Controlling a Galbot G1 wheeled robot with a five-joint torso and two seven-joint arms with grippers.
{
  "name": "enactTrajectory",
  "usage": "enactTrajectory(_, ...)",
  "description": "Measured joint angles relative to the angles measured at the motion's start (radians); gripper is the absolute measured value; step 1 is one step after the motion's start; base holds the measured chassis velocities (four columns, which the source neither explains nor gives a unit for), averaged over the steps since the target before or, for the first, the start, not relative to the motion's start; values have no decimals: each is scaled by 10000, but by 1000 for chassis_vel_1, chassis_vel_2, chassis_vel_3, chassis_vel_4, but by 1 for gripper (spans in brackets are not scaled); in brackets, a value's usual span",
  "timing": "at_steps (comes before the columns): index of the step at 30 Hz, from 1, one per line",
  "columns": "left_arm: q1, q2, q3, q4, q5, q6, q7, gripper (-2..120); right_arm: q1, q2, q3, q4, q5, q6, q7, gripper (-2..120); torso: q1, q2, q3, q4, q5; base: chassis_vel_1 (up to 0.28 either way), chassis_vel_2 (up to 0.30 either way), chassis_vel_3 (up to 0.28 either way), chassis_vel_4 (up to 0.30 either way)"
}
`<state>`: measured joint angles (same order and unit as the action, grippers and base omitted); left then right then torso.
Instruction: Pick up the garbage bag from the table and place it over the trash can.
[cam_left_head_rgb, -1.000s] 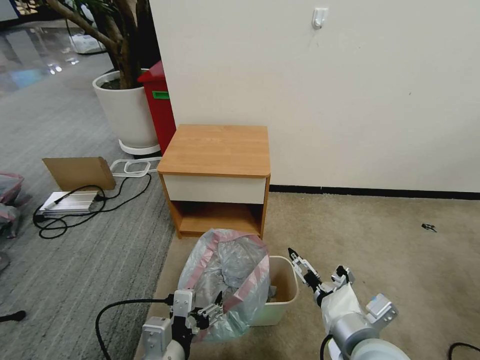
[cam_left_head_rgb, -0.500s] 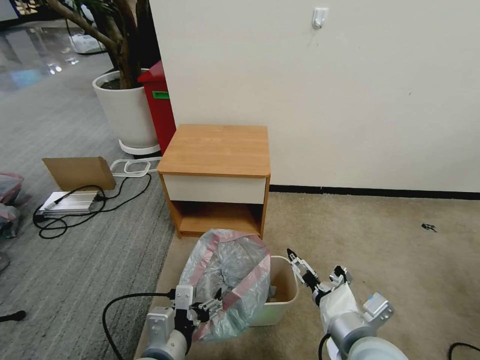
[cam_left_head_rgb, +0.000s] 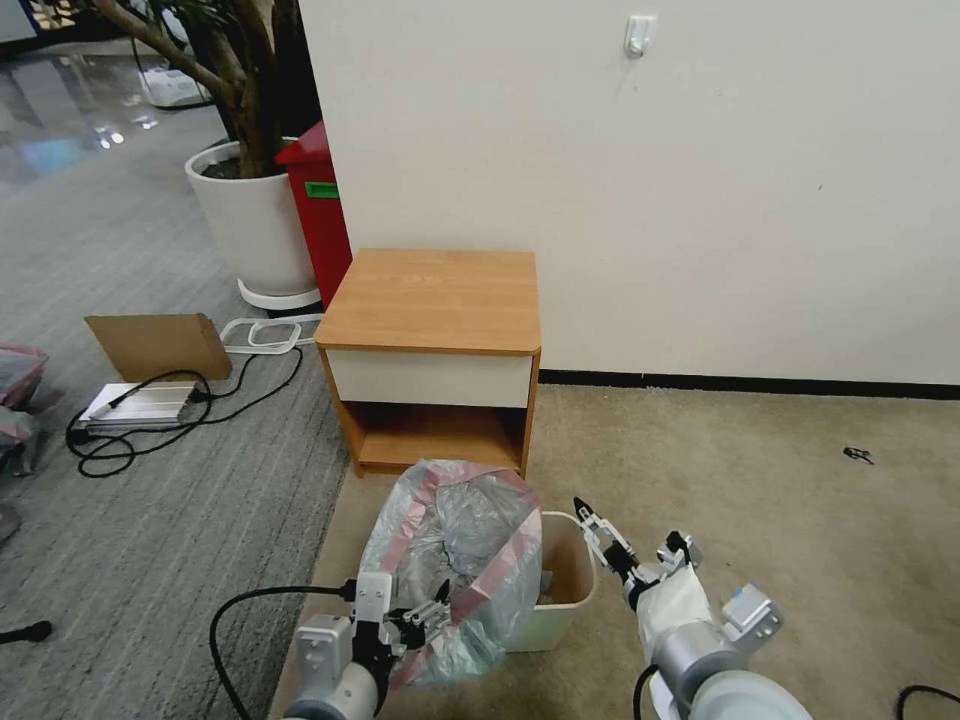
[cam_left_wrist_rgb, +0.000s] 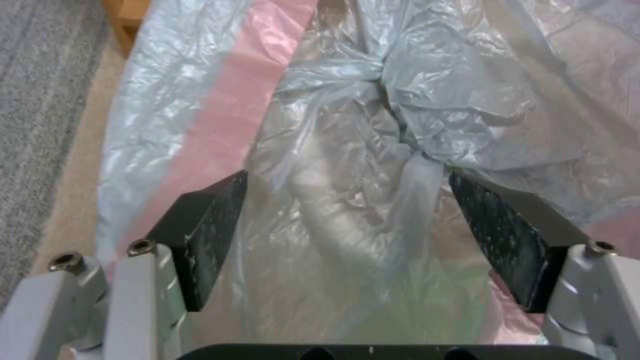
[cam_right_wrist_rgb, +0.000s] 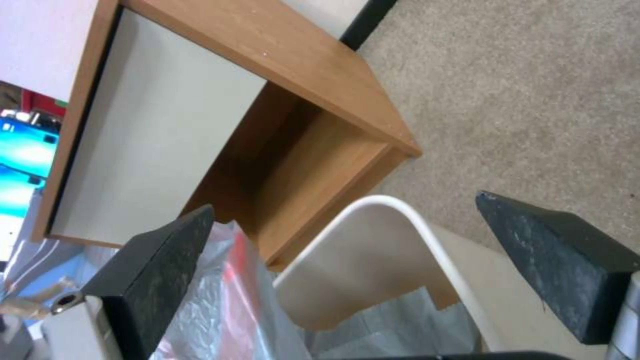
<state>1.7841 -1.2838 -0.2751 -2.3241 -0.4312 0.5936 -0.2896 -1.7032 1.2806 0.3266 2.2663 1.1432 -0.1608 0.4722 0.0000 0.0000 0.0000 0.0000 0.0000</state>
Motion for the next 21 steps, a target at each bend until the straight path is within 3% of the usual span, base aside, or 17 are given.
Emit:
enactTrajectory(5, -189, 9, 31, 134, -27, 4, -15, 72, -73, 72, -37, -23, -161, 42, -4, 100, 1, 0, 0, 0, 0, 0, 0, 0, 0)
enactTrajectory(12, -409, 62, 2, 211, -22, 17, -99, 71, -100, 138, -111, -55, -306, 70, -10, 100, 0, -1, 0, 0, -1, 0, 0, 0, 0)
enactTrajectory(21, -1022, 196, 164, 621, -188, 284, -723, 71, -129, 234, -184, -97, -496, 109, -11, 100, 1, 0, 0, 0, 0, 0, 0, 0, 0)
